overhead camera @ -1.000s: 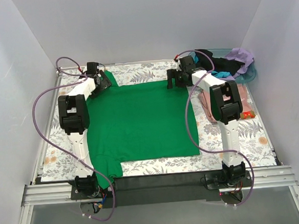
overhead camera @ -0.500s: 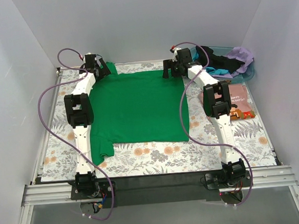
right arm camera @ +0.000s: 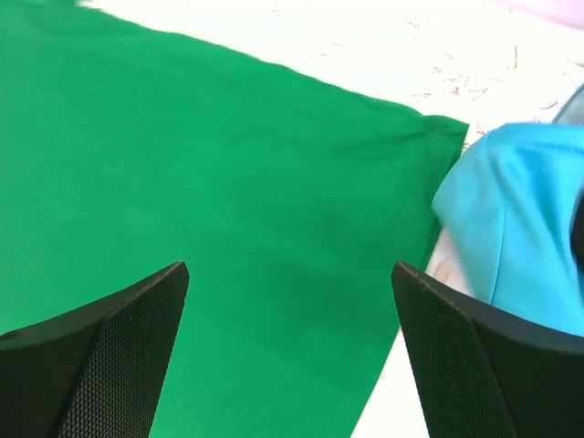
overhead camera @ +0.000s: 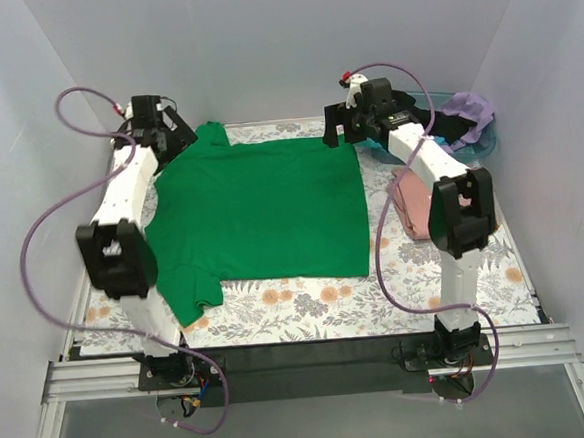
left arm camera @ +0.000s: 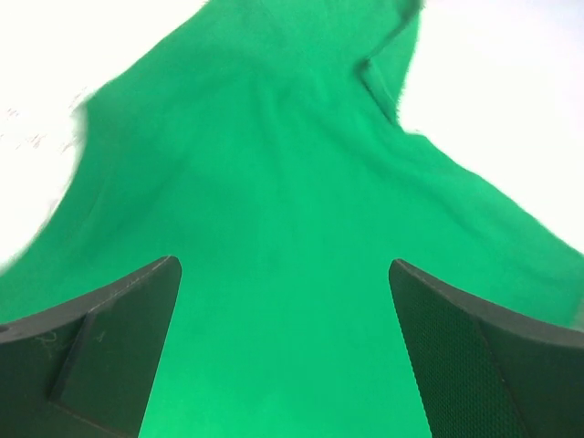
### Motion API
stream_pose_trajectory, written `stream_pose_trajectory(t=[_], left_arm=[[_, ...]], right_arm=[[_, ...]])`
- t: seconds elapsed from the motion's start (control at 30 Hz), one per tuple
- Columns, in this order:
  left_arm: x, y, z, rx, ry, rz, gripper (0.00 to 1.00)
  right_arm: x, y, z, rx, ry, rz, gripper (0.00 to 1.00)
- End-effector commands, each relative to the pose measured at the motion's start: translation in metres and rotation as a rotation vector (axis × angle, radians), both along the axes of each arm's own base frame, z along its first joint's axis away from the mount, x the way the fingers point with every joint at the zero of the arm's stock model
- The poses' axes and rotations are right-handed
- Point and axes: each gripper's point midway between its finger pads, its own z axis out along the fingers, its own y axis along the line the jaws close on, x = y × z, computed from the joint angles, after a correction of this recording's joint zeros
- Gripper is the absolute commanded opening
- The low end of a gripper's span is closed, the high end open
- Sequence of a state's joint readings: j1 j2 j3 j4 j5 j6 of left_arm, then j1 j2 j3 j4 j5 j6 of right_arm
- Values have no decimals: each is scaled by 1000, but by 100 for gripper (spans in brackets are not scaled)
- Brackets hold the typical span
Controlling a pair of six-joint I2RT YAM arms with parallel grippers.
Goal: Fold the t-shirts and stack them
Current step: Flatten the tshirt out
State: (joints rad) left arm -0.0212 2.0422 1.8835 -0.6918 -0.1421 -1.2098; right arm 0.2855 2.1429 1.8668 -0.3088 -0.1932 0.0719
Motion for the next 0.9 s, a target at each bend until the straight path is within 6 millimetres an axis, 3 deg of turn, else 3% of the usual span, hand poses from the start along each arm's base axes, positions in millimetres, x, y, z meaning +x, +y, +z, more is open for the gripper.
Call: stream_pose_trajectory(t=[0.0,0.03,0.07,0.13,0.17,0.23,0.27,0.37,0.47,0.5,0.53,0.6,0.7,0.73,0.8,0.87], left_arm=[[-97,11,35,-78,27,198,98],[-136,13,22,-85,56,231,98],[-160,8,13,-144,82,278,98],[-195,0,-4,-192,109,283,98],[-229,-2,-20,-213,130,293,98],[-259,-15,-37,-291,167,298,98],[-283,-22,-51,-327,186,282,98],[-324,-43,-74,-416,212,225,98],[-344,-64,-76,-469,226,192,98],[-348,-67,-71,-476,225,204,98],[-349,-55,-71,-418,212,265,98],[-363,-51,-73,-386,261,334,98],[-371,-55,-89,-401,315,369,98],[-378,-56,-103,-398,352,378,98],[-376,-59,-112,-415,366,397,98],[-376,-50,-121,-371,376,459,98]], right_arm=[[-50,32,61,6,-110,79,98],[-71,30,37,-21,-54,74,98],[-85,26,54,-27,-82,41,98],[-118,30,43,-50,-54,20,98],[-146,23,35,-36,-14,-6,98],[-175,14,18,-35,37,-70,98],[-200,4,4,-9,87,-104,98],[-240,-13,-17,19,132,-150,98],[-259,-21,-20,52,132,-177,98],[-269,-26,-33,37,156,-182,99],[-271,-29,-34,47,160,-203,98],[-278,-36,-38,46,157,-222,98],[-281,-48,-44,26,145,-267,98],[-284,-51,-50,17,154,-275,98],[-285,-53,-52,10,154,-281,98],[-287,-54,-55,2,157,-281,98]])
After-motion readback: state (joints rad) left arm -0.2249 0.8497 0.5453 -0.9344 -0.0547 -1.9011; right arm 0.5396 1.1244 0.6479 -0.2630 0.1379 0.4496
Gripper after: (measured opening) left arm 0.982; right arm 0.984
